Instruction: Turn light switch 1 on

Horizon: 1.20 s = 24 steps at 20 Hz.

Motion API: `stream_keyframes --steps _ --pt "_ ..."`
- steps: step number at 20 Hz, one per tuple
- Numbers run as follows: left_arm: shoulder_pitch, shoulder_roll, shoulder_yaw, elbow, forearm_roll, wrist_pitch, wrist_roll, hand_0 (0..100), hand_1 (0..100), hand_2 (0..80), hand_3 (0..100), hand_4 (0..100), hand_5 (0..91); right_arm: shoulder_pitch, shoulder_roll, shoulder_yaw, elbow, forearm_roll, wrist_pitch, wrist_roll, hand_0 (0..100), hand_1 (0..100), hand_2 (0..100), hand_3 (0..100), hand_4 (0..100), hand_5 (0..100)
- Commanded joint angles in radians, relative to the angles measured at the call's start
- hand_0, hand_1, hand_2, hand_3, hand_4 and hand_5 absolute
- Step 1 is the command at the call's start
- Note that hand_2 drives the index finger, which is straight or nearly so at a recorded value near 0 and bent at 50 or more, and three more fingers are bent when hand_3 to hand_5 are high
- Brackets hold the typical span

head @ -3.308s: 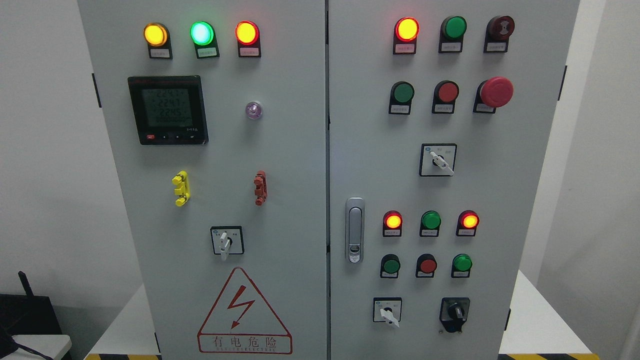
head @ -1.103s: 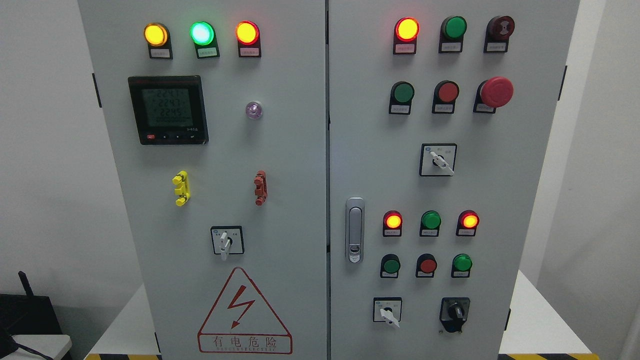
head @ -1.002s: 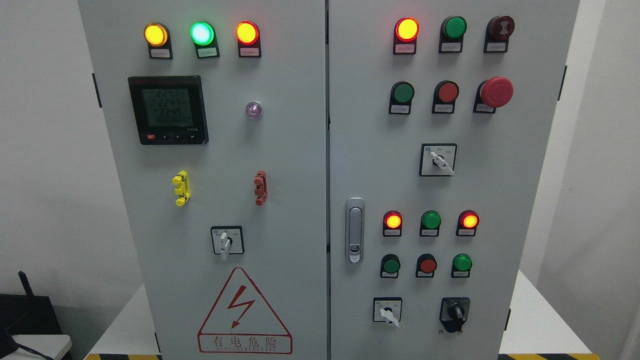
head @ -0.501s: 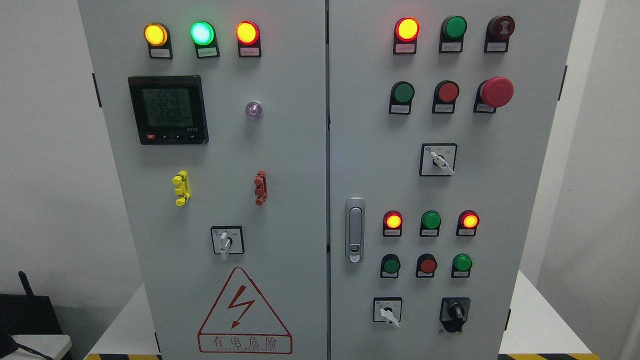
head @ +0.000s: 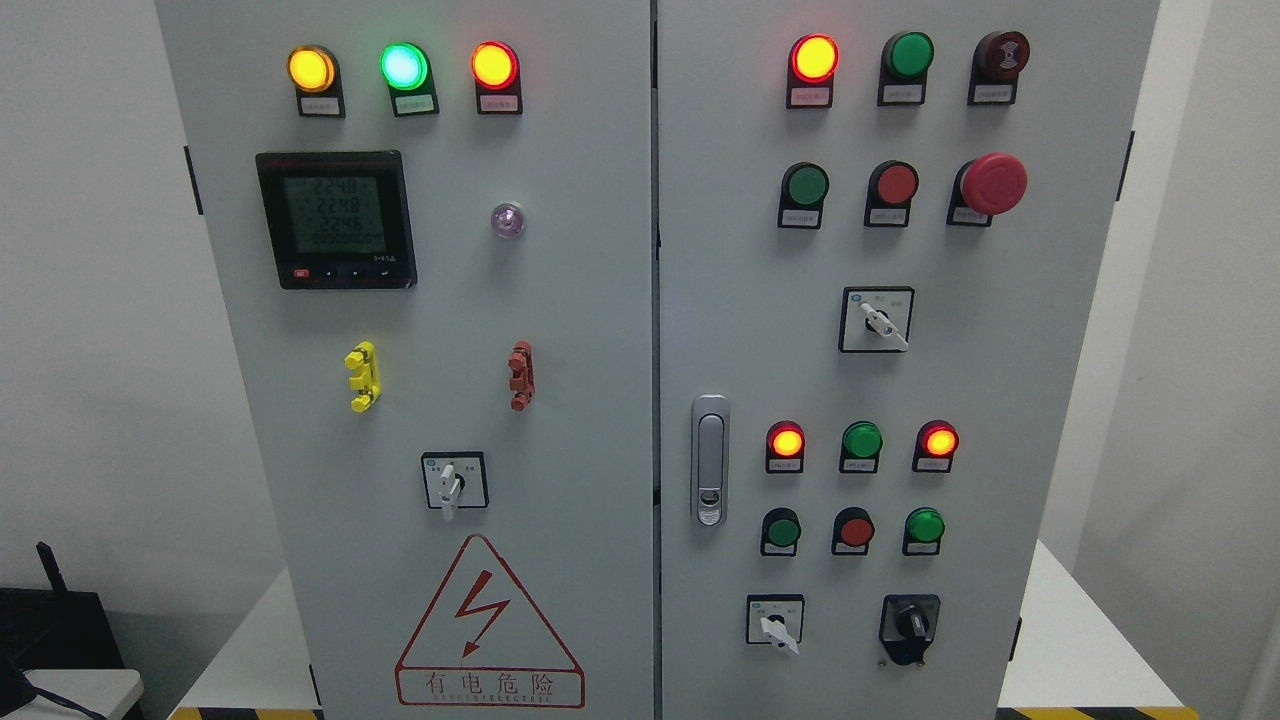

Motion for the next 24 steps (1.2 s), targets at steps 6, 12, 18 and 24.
stream_keyframes --steps 6,12,18,24 --pt "-0.077 0.049 -0.192 -0.285 0.04 -0.049 0.009 3 26 37.9 62 70 56.5 0.0 0.0 0.0 0.0 -0.017 0.0 0.0 12 39 0 0 0 0" --pt "-0.109 0.046 -0.398 -0.335 0.037 -0.052 0.067 2 26 39.6 63 71 57.6 0.0 0.0 0.0 0.0 -0.017 0.0 0.0 12 39 0 0 0 0" --pt "-0.141 0.04 -0.566 -0.405 0.014 -0.009 0.193 1 27 39.9 63 71 58.6 0.0 0.0 0.0 0.0 -0.018 0.0 0.0 12 39 0 0 0 0" --pt "-0.207 0.035 -0.651 -0.43 -0.062 0.107 0.297 0 31 42.6 67 75 65.0 0.0 0.0 0.0 0.0 -0.018 0.0 0.0 12 39 0 0 0 0"
